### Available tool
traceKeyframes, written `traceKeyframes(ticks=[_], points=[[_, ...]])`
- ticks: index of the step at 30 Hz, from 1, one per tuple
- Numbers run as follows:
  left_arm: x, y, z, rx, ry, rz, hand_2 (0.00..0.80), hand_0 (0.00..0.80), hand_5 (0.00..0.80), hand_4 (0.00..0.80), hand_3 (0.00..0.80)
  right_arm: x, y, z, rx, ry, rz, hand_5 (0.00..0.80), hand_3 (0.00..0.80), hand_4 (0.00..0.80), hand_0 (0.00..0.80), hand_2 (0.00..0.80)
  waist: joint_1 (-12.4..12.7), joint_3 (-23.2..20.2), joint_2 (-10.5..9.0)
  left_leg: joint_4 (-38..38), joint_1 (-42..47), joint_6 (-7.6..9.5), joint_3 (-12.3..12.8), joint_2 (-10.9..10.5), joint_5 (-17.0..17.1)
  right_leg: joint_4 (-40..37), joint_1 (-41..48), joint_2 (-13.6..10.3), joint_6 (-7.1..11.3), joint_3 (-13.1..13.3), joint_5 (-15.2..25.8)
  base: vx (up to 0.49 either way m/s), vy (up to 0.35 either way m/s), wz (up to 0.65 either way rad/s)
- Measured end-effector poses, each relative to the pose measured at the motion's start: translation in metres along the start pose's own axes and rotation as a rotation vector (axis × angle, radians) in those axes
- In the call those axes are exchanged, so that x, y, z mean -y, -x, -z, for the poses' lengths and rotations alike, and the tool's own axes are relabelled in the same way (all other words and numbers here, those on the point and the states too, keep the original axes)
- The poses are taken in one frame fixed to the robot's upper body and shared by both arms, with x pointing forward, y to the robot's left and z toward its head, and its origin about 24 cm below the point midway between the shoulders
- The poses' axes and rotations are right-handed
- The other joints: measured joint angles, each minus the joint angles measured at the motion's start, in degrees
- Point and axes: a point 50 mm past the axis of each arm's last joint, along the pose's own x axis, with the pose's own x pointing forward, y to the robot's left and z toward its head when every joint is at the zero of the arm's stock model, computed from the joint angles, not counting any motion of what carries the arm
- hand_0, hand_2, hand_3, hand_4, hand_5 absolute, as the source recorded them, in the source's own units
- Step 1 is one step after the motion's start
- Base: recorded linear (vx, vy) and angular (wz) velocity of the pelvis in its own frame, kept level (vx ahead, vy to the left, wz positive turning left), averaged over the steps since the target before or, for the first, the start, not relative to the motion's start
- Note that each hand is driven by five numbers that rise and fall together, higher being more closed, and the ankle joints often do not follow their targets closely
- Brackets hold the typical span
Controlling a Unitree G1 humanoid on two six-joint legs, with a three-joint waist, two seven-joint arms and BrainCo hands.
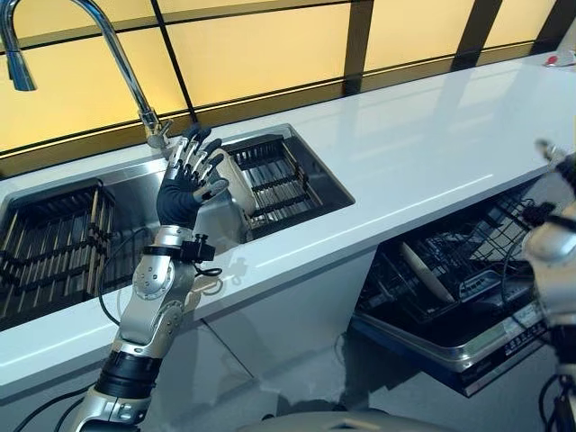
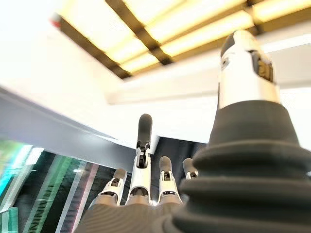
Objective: Take plates into dishwasher
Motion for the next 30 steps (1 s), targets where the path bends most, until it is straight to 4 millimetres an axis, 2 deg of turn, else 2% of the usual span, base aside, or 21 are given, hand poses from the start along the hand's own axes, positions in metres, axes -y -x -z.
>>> traceKeyframes(ticks=[8, 11, 14, 23, 30], points=[[-0.001, -0.001, 0.001, -0.013, 0.013, -0.005, 0.000, 0.000, 0.000, 0.000, 0.000, -0.006, -0.040, -0.059, 0.210, -0.074, 0.011, 0.000, 0.000, 0.000, 0.000, 0.000, 3.5, 0.0, 0.07, 0.2, 0.0, -0.26, -2.6, -0.4, 0.4, 0.0, 1.1, -0.3, -0.17, -2.7, -0.6, 0.047, -0.001, 0.18], [-0.001, -0.001, 0.001, -0.018, 0.009, -0.001, 0.000, 0.000, 0.000, 0.000, 0.000, -0.011, -0.049, -0.082, 0.329, -0.041, -0.040, 0.000, 0.000, 0.000, 0.000, 0.000, 4.7, 0.0, -0.13, 0.3, 0.1, -0.21, -3.8, -0.7, 0.5, 0.0, 1.8, -0.5, -0.09, -3.8, -1.0, 0.056, 0.005, 0.21], [-0.001, -0.001, 0.001, -0.021, 0.008, 0.009, 0.000, 0.000, 0.000, 0.000, 0.000, -0.018, -0.054, -0.097, 0.436, 0.048, -0.118, 0.000, 0.000, 0.000, 0.000, 0.000, 5.3, 0.0, -0.64, 0.3, 0.0, -0.10, -4.9, -1.0, 0.7, 0.0, 2.2, -0.7, -0.01, -4.9, -1.1, 0.061, 0.007, 0.18], [-0.001, 0.000, 0.002, -0.032, -0.006, 0.052, 0.000, 0.000, 0.000, 0.000, 0.000, -0.053, -0.057, -0.109, 0.660, 0.480, -0.420, 0.000, 0.000, 0.000, 0.000, 0.000, 8.2, -1.1, -3.56, 0.3, 0.0, 0.16, -8.5, -1.9, 1.2, -0.1, 3.8, -1.3, 0.40, -7.7, -2.3, 0.088, 0.006, 0.20], [-0.002, 0.001, 0.003, -0.050, -0.007, 0.082, 0.000, 0.000, 0.000, 0.000, 0.000, -0.072, -0.057, -0.121, 0.854, 0.767, -0.543, 0.000, 0.000, 0.000, 0.000, 0.000, 9.9, -1.0, -4.31, 0.3, -0.8, 0.26, -10.7, -2.5, 1.5, -0.1, 4.0, -1.7, 0.63, -9.5, -2.9, 0.110, 0.005, 0.17]])
